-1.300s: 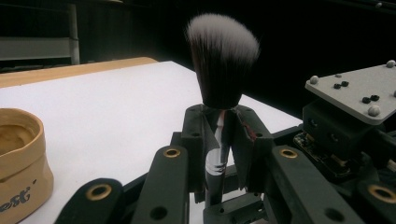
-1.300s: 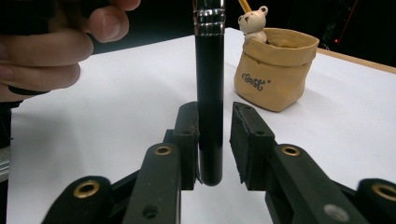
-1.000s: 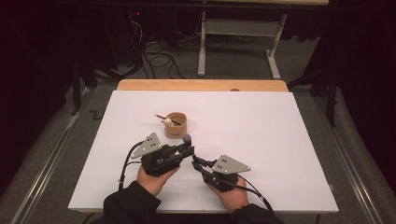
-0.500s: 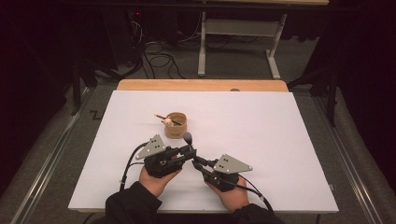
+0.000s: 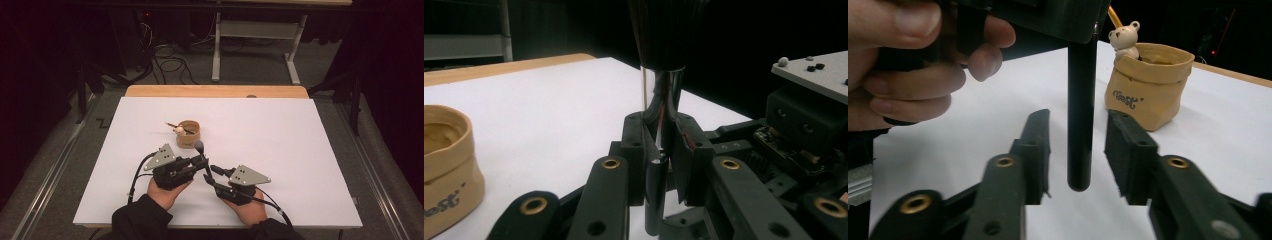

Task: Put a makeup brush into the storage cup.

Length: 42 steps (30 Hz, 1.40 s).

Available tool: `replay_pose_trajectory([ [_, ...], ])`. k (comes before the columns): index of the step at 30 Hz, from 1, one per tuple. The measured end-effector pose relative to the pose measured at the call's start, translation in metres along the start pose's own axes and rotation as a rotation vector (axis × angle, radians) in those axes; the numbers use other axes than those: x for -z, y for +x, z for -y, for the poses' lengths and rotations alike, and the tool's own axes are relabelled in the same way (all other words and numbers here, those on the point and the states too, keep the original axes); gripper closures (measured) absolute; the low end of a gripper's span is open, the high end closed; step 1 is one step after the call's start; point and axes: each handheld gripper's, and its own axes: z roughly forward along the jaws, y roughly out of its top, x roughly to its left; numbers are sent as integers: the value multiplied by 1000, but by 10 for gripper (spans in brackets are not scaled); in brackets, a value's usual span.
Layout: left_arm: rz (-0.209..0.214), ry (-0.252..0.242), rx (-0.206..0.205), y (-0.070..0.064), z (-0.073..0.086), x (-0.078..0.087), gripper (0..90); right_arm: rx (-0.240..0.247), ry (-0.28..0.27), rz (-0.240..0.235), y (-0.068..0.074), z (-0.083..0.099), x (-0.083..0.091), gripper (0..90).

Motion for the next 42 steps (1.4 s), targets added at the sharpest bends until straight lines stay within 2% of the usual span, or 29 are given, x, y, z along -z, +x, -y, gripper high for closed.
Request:
replay_pose_trajectory([
  [3,-9,-3,1,2,0,2,774,-6,0,1,-1,0,1,522],
  [12,-34,6,-7,8,1,8,774,-18,9,10,-6,-2,5,403],
  [18,-57,13,-10,14,1,13,774,-33,14,34,-12,-2,10,266],
  [24,-84,10,-4,21,1,19,774,-44,20,31,-18,-4,14,183],
  [31,-113,22,-21,25,2,24,774,-36,22,59,-23,-4,18,111],
  [36,-120,24,-22,27,2,25,774,-46,31,99,-29,-4,23,39],
  [42,-131,23,-22,29,2,27,773,-39,24,138,-38,-3,32,5],
])
